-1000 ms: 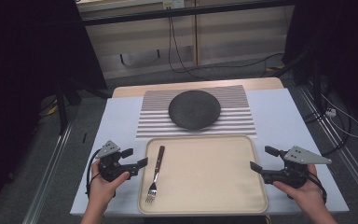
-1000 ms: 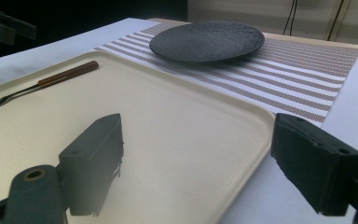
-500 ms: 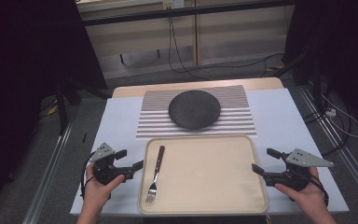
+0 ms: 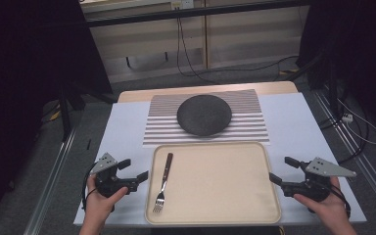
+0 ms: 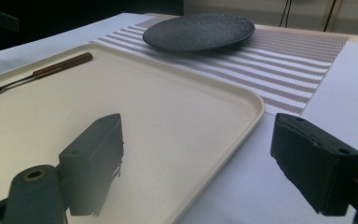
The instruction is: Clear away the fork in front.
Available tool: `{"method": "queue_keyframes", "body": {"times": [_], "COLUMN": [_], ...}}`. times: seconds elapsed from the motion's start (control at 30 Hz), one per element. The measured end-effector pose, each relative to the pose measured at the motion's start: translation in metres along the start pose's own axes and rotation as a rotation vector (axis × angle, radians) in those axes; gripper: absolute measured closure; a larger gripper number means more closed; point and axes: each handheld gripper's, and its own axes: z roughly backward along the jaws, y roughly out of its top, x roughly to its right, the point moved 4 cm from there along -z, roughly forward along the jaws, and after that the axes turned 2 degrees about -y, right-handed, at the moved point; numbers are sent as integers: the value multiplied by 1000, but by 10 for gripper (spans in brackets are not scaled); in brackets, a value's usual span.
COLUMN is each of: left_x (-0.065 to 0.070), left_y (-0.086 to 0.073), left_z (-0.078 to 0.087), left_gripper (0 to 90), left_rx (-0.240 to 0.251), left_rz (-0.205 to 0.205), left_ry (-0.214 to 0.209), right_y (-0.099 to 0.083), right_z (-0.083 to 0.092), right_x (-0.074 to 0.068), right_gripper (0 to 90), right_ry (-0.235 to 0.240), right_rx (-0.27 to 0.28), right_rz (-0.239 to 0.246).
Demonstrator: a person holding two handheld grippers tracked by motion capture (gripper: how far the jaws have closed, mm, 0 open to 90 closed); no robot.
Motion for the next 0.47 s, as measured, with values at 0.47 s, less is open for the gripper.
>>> {"method": "queue_keyframes", "body": {"times": [0.47], "left_x": [-2], "left_y": [-3], "left_z": [-1], "left_gripper": [96], "left_rx": [-10], "left_rz": [-2], "left_ry": [6], "right_y": [-3], "right_z": [-3], "right_x": [4], "right_gripper": [165], "right_ry": [0], "right_rx": [-9], "right_rz": [-8]}}
